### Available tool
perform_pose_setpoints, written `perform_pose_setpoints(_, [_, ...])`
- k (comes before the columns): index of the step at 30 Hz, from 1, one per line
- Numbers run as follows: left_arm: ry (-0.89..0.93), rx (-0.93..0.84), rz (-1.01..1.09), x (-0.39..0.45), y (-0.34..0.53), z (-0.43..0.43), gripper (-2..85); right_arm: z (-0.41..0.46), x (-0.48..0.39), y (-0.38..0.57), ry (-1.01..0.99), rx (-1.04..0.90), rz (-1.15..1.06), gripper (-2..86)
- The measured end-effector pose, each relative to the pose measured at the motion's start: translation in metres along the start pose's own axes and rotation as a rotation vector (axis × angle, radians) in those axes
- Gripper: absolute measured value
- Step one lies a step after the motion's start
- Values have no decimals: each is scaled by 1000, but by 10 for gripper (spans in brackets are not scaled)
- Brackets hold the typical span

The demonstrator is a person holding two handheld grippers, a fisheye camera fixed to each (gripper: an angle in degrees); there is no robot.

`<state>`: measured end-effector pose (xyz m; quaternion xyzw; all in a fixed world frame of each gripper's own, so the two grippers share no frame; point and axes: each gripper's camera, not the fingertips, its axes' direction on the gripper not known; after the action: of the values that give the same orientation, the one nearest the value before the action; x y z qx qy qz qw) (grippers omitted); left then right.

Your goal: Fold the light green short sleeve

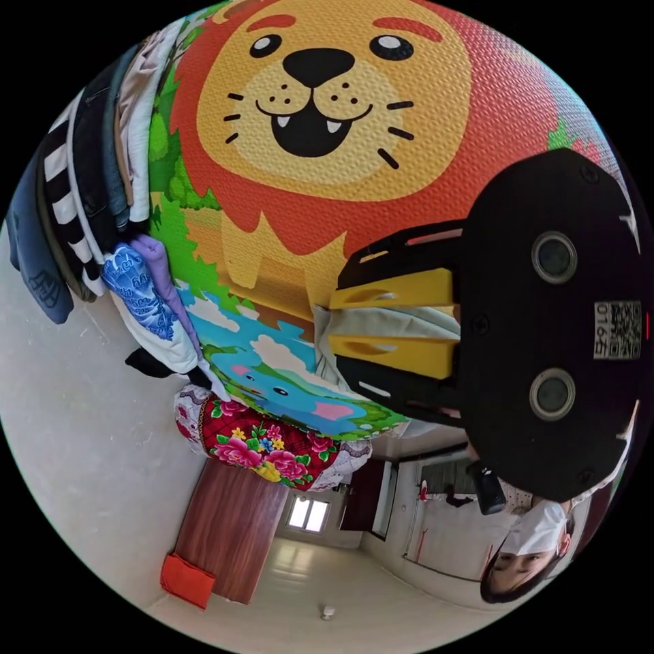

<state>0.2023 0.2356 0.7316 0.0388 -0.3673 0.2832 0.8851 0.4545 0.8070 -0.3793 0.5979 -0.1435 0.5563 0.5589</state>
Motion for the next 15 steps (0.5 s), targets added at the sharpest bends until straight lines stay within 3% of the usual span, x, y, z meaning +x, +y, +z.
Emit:
perform_pose_setpoints(7, [-81, -101, -92, -2, -29, 50, 80, 25, 15, -18, 59, -41, -40, 30])
perform_pose_setpoints(11, [-108, -65, -101, 4, -33, 56, 1, 32, 24, -26, 88, -41, -57, 11])
perform_pose_setpoints(15, [-118, -76, -82, 7, -39, 65, -8, 32, 32, -33, 78, -27, -80, 3])
